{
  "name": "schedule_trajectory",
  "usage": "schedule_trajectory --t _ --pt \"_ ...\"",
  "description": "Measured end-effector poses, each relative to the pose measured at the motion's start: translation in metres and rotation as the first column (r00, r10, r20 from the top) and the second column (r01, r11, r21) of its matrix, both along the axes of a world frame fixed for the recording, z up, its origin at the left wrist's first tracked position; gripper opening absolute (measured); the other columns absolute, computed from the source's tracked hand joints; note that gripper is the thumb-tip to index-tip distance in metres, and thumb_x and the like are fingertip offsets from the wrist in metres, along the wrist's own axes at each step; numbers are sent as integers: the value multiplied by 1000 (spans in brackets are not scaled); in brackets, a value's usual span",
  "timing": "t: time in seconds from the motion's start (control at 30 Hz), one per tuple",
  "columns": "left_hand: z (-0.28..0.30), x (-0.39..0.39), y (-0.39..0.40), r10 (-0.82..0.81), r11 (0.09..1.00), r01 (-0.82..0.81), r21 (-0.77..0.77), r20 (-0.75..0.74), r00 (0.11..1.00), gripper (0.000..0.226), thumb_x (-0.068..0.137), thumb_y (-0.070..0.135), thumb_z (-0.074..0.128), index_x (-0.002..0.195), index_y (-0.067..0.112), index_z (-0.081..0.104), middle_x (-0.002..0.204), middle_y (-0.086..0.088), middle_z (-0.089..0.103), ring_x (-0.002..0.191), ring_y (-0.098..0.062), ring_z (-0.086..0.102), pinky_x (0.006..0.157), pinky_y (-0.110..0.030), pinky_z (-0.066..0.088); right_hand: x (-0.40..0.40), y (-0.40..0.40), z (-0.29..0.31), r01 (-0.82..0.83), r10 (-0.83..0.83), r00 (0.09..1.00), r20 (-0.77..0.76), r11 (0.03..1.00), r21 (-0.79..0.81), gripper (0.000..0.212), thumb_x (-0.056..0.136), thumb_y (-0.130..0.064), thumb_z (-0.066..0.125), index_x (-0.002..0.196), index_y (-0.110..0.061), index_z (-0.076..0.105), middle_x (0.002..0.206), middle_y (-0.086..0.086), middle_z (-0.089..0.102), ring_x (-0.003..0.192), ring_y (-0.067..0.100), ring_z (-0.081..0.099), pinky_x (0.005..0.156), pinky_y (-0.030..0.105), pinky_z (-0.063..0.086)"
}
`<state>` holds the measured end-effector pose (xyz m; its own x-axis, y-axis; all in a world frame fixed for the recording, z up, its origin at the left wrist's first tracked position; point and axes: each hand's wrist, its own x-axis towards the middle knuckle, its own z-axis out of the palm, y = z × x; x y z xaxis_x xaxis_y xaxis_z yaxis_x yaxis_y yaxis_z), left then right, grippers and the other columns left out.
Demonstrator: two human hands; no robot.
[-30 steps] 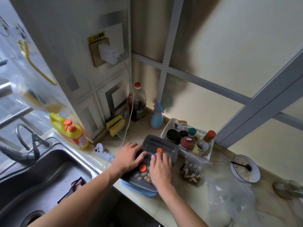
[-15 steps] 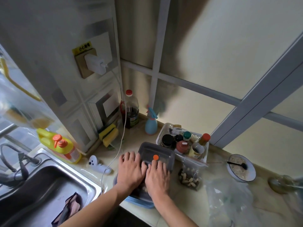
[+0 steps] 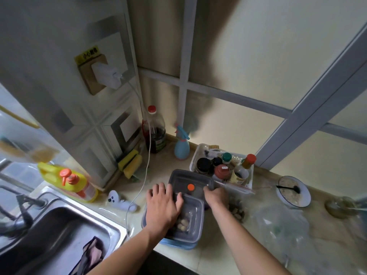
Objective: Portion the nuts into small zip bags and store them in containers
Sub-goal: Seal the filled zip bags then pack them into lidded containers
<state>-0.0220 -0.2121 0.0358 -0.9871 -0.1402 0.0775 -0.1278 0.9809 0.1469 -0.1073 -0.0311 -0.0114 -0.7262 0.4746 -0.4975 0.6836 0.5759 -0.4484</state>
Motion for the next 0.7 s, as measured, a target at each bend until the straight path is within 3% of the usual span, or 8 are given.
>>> schedule_trajectory --t 0.1,0.2,0.33,0.5,0.6,0.7 --pt "-1 0 -2 1 1000 -1 6 -6 1000 43 96 56 34 103 20 57 103 -7 58 96 -28 50 86 -44 40 -3 7 -3 22 -14 998 66 992 -122 54 87 -50 71 116 -4 71 115 16 73 105 33 70 92 43 58" --pt "-4 1 -2 5 1000 -5 9 -18 1000 41 95 55 37 100 19 57 101 -8 58 95 -29 50 85 -44 41 -2 8 3 8 4 998 58 978 -207 49 89 -47 71 112 -4 71 112 14 73 105 33 69 89 40 57" --pt "-6 0 -1 8 1000 -8 11 -44 999 39 95 53 39 96 19 56 99 -8 58 94 -30 51 84 -44 41 -5 2 26 -109 107 994 -24 964 -244 44 98 -47 61 110 -6 69 112 11 71 104 32 66 84 35 52" --pt "-7 -2 -3 6 1000 -5 17 -75 997 37 95 52 39 96 19 56 99 -7 56 94 -28 50 84 -43 41 -8 2 62 -130 106 984 -140 975 -179 41 104 -46 49 109 -7 62 108 12 68 96 32 64 81 37 52" --pt "-6 -2 -3 18 1000 -17 20 -60 998 39 96 53 35 102 20 55 105 -5 55 100 -27 49 91 -42 39 -9 7 88 -136 72 960 -272 965 -226 36 105 -44 46 102 -10 58 102 8 67 92 27 62 81 38 51" --pt "-3 -1 -5 72 993 -63 96 -88 994 41 100 48 27 115 22 55 116 -3 55 110 -25 49 102 -42 35 -7 13 107 -158 32 932 -362 932 -326 41 104 -46 46 110 -8 62 101 8 68 94 27 64 87 43 54"
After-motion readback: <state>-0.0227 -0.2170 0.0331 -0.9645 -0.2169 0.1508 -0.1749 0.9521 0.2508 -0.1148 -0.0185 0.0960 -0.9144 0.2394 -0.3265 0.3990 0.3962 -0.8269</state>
